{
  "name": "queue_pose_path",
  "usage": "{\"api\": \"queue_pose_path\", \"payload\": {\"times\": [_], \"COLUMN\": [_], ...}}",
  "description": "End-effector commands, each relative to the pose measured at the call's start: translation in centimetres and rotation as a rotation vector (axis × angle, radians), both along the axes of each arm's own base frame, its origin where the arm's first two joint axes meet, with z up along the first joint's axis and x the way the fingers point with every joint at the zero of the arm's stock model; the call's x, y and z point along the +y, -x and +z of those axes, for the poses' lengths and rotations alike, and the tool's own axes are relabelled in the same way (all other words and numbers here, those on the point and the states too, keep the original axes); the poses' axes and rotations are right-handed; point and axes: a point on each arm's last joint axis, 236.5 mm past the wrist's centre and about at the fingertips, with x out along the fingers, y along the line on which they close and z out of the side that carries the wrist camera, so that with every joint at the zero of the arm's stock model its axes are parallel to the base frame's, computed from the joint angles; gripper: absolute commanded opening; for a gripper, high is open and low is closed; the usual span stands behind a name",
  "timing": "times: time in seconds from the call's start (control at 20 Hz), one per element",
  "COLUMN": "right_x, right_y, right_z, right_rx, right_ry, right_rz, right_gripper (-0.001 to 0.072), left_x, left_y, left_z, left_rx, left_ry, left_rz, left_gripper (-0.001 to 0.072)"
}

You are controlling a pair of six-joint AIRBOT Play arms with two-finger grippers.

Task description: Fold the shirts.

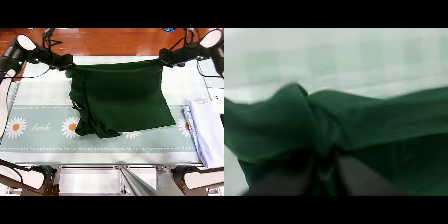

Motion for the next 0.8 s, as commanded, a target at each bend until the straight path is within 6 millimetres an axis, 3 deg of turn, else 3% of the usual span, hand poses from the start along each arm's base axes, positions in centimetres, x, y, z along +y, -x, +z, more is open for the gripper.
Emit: {"api": "queue_pose_path", "payload": {"times": [0.0,0.05,0.2,0.3,0.4,0.45,0.55,0.65,0.75], "right_x": [-0.3,-1.6,-8.2,-12.9,-17.4,-19.1,-20.0,-18.4,-15.6], "right_y": [-3.5,-3.6,-1.0,3.2,8.2,10.1,11.5,13.2,15.0], "right_z": [-1.6,-0.7,2.5,3.9,3.4,3.1,2.8,1.0,-0.8], "right_rx": [0.027,0.025,0.070,0.140,0.235,0.254,0.192,0.151,0.130], "right_ry": [-0.179,-0.206,-0.189,-0.147,-0.009,0.034,-0.037,-0.101,-0.170], "right_rz": [-0.091,-0.110,-0.133,-0.136,-0.145,-0.184,-0.303,-0.343,-0.325], "right_gripper": [0.0346,0.0411,0.0408,0.0408,0.0407,0.0408,0.0408,0.0408,0.0408], "left_x": [0.6,1.9,8.0,11.3,13.0,13.1,11.8,8.6,4.5], "left_y": [0.5,1.3,4.4,7.2,10.9,13.0,18.2,23.3,27.0], "left_z": [-2.3,-1.7,1.1,2.4,2.0,1.0,-2.5,-5.7,-7.0], "left_rx": [0.096,0.131,0.231,0.291,0.339,0.355,0.405,0.443,0.449], "left_ry": [0.014,0.002,-0.021,-0.008,0.014,0.023,0.045,0.134,0.281], "left_rz": [0.030,0.017,0.025,0.065,0.130,0.153,0.204,0.227,0.225], "left_gripper": [0.0507,0.0507,0.0508,0.0508,0.0508,0.0508,0.0508,0.0507,0.0507]}}
